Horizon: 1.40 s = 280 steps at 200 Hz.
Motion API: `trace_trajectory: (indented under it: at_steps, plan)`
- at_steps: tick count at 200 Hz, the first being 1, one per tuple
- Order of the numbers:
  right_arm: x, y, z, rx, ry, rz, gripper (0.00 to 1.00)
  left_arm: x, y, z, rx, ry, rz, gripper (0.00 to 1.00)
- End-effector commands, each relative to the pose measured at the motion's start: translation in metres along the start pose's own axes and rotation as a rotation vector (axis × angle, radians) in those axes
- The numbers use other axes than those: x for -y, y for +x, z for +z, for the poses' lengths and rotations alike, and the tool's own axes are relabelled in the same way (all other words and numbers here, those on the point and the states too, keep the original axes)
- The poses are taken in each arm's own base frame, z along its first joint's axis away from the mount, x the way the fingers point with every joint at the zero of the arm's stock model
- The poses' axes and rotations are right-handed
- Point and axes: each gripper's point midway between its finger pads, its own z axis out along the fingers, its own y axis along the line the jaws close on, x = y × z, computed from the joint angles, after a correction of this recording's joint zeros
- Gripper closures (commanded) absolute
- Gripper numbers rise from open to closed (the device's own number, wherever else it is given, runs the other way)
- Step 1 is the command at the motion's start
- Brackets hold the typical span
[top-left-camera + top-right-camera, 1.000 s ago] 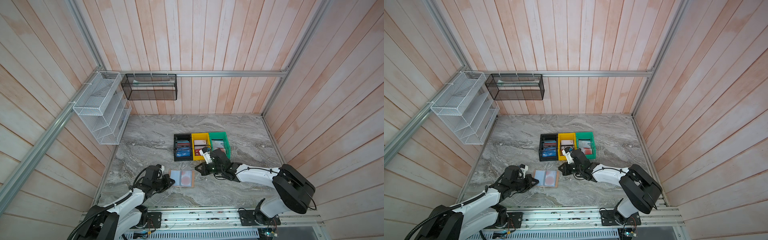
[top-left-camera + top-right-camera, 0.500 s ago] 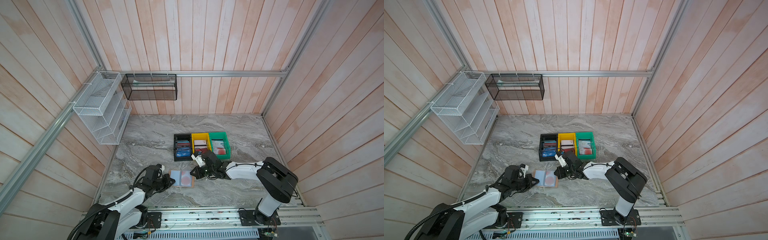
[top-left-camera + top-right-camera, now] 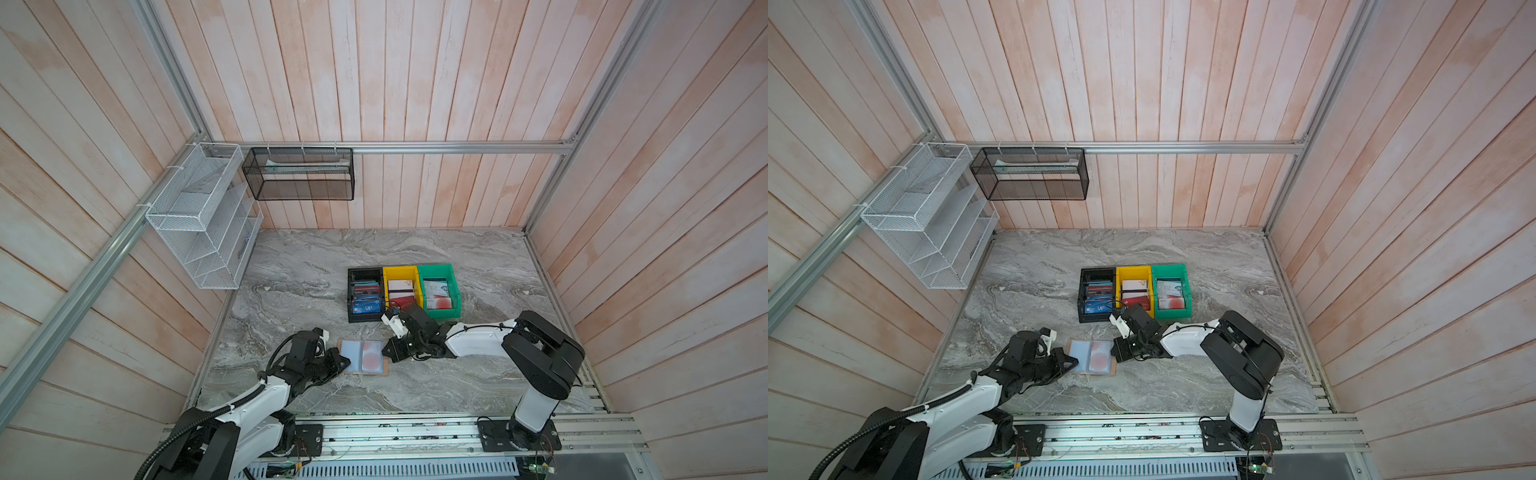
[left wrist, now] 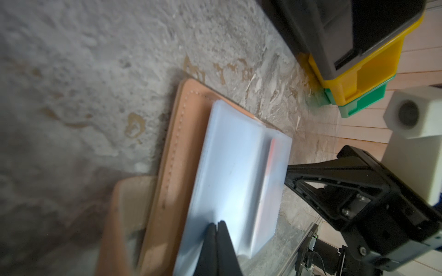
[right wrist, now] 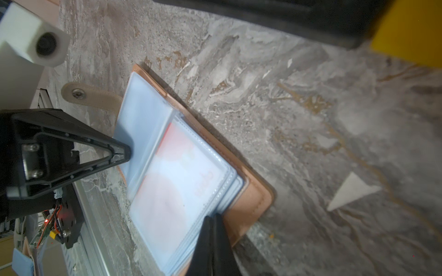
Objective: Take the credit cards out of the card holder
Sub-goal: Flip over the card slot in the card holder.
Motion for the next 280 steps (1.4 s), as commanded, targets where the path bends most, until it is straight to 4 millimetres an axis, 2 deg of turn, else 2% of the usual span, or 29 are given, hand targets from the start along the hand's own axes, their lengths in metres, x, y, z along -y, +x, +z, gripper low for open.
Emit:
trace_trajectory:
  at_steps: [1, 76, 171, 220, 241, 256, 280]
  plan:
    - [0.009, 0.007, 0.007, -0.033, 0.044, -0.002, 1.00, -0.020, 0.007, -0.001, -0.010, -0.075, -0.025, 1.00]
    - [-0.003, 0.002, 0.010, -0.043, 0.020, -0.034, 1.00, -0.032, 0.011, 0.003, -0.024, -0.112, -0.042, 1.00]
    - [-0.016, -0.007, 0.010, -0.040, 0.030, -0.084, 1.00, -0.031, 0.012, 0.003, -0.029, -0.107, -0.037, 1.00]
    - [-0.015, -0.007, 0.012, -0.049, 0.036, -0.086, 1.00, -0.019, 0.004, -0.013, 0.002, -0.134, -0.008, 1.00]
    - [-0.015, -0.004, 0.014, -0.056, 0.032, -0.086, 1.00, -0.015, -0.004, -0.026, 0.047, -0.167, -0.005, 0.93]
    - [-0.014, -0.004, 0.014, -0.058, 0.035, -0.084, 1.00, -0.004, -0.009, -0.034, 0.075, -0.145, 0.005, 0.90]
    - [-0.013, -0.003, 0.015, -0.060, 0.037, -0.084, 1.00, 0.023, -0.012, -0.037, 0.085, -0.011, 0.013, 0.86]
